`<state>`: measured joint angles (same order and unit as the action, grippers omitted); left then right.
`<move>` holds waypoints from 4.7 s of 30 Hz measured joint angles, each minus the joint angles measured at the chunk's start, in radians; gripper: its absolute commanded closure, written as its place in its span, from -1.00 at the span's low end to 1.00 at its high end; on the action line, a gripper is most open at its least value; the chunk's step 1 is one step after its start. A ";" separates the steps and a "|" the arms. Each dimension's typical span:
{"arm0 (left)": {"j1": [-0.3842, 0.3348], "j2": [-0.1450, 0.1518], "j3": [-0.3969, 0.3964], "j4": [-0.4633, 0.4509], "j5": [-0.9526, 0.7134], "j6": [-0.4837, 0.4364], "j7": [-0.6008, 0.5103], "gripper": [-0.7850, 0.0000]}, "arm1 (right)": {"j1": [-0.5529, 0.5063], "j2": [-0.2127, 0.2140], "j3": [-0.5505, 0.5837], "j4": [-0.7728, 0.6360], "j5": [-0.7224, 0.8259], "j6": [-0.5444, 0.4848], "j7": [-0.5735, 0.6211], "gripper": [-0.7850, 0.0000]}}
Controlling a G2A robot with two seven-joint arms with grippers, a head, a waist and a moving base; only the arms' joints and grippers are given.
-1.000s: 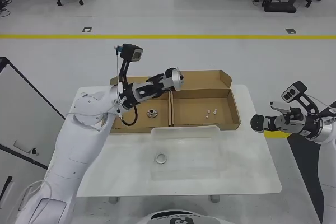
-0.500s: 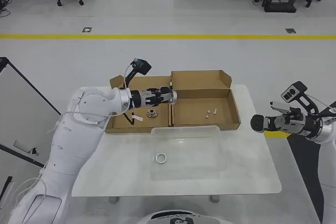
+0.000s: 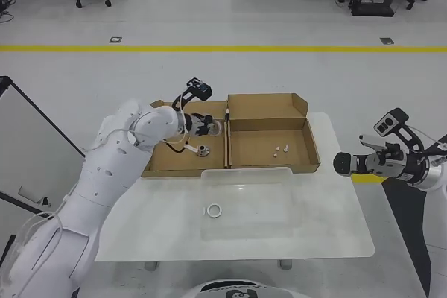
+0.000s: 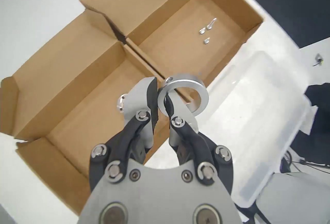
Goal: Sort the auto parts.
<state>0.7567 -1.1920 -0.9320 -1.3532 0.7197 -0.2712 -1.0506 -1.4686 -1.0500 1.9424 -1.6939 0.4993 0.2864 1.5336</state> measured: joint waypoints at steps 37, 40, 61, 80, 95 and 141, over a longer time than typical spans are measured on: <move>-0.226 -0.162 0.295 0.746 0.218 -0.090 0.136 1.00 | 0.000 0.000 0.000 0.000 0.000 0.000 0.000 -1.00; -0.226 -0.169 0.299 0.766 0.218 -0.096 0.140 1.00 | 0.000 0.000 0.000 0.000 0.000 0.000 0.000 -1.00; -0.274 -0.186 0.255 0.844 0.164 -0.118 0.163 -1.00 | 0.000 0.000 0.000 0.000 0.000 0.000 0.000 -1.00; -0.026 0.008 -0.069 -0.004 0.049 -0.322 -0.132 -1.00 | 0.000 0.000 0.000 0.000 0.000 0.000 0.000 -1.00; 0.230 0.129 -0.015 -0.577 -0.163 -0.175 -0.323 -1.00 | 0.000 0.000 0.000 0.000 0.000 0.000 0.000 -1.00; -0.337 0.070 0.762 -0.367 -0.161 -0.215 -0.284 -0.04 | 0.000 0.000 0.000 0.000 0.000 0.000 0.000 -1.00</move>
<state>0.4200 -1.1223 -0.1700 -1.7202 0.5592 -0.4863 -1.3342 -1.4686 -1.0500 1.9424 -1.6939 0.4993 0.2864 1.5336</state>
